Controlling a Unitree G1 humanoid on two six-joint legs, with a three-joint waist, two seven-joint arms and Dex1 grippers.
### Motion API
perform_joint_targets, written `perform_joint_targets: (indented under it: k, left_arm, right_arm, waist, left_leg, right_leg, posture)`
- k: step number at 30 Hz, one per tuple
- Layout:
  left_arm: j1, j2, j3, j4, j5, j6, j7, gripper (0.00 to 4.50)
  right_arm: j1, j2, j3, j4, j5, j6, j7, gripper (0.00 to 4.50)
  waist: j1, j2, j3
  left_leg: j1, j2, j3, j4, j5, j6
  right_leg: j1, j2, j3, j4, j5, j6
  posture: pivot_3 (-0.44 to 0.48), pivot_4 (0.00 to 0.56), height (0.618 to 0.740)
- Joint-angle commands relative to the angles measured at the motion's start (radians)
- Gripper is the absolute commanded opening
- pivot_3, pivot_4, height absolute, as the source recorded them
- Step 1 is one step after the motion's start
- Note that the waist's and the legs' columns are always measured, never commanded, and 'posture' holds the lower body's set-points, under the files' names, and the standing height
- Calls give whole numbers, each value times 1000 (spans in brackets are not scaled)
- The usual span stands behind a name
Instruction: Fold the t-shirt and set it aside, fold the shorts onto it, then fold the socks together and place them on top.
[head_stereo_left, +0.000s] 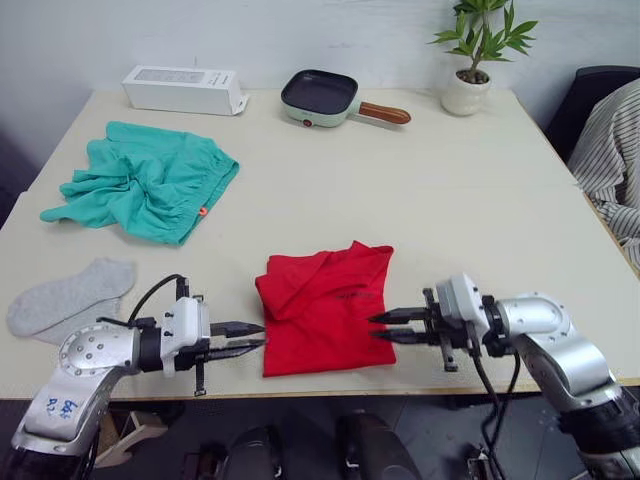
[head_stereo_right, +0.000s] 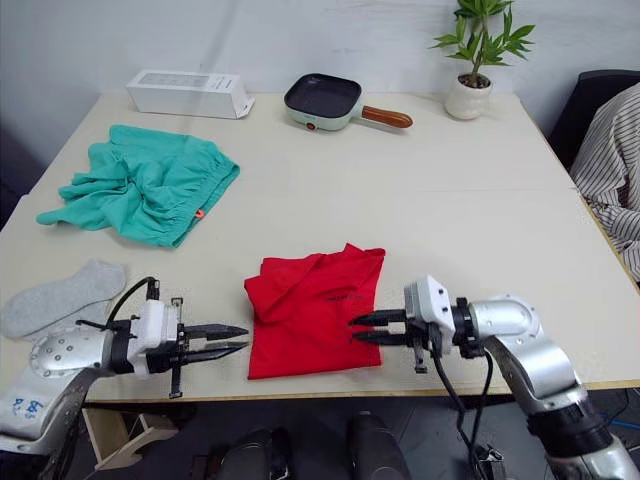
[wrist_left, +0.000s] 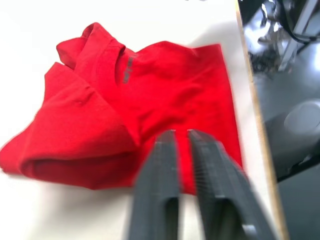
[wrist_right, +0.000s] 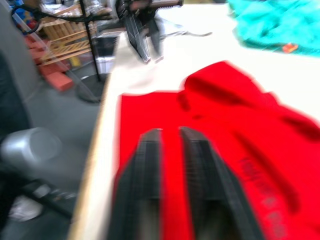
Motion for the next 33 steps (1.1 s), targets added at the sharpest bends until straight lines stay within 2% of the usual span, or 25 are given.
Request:
perform_joint_targets:
  k: [1,4,8,15,23,30,33]
  left_arm:
    - [-31,-32,-70,62,82,-105,-29,20]
    - [-69,-52,-122,144,170,-214,-38,20]
    - [-119,-98,-132,230,217,-279,11,20]
    - [-205,-158,-130,320,240,-287,71,20]
    - [-339,-225,-127,464,303,-300,177,20]
    - [-439,-315,-67,554,270,-214,304,20]
    - [-481,-351,-23,587,246,-120,380,20]
  right_arm:
    - [-49,55,33,135,-92,-113,20,4]
    - [-89,101,54,244,-153,-206,37,4]
    - [-121,134,55,330,-187,-265,44,4]
    - [-189,170,48,487,-236,-340,31,4]
    - [-312,249,20,699,-301,-417,-93,4]
    - [-408,318,-52,822,-289,-396,-222,4]
    - [-435,339,-93,847,-283,-338,-295,4]
  waist:
    - [0,0,0]
    - [1,0,0]
    - [0,0,0]
    - [-1,0,0]
    - [-3,0,0]
    - [-3,0,0]
    - [-3,0,0]
  left_leg:
    - [0,0,0,0,0,-2]
    - [-2,-1,2,1,0,-4]
    - [-3,0,4,1,0,-5]
    - [-2,0,5,3,0,-4]
    - [-1,-1,5,4,2,-4]
    - [-1,0,7,4,3,-5]
    - [-1,0,7,4,4,-6]
  right_leg:
    - [0,0,0,0,0,0]
    - [-1,2,0,-2,0,0]
    - [-3,3,2,-2,0,1]
    - [-3,2,3,1,1,3]
    - [-3,2,3,4,1,3]
    - [-4,2,4,5,2,4]
    - [-4,3,4,5,2,4]
  posture:
    - [0,150,740]
    - [0,150,740]
    - [0,150,740]
    - [0,150,740]
    - [0,150,740]
    - [0,150,740]
    - [0,150,740]
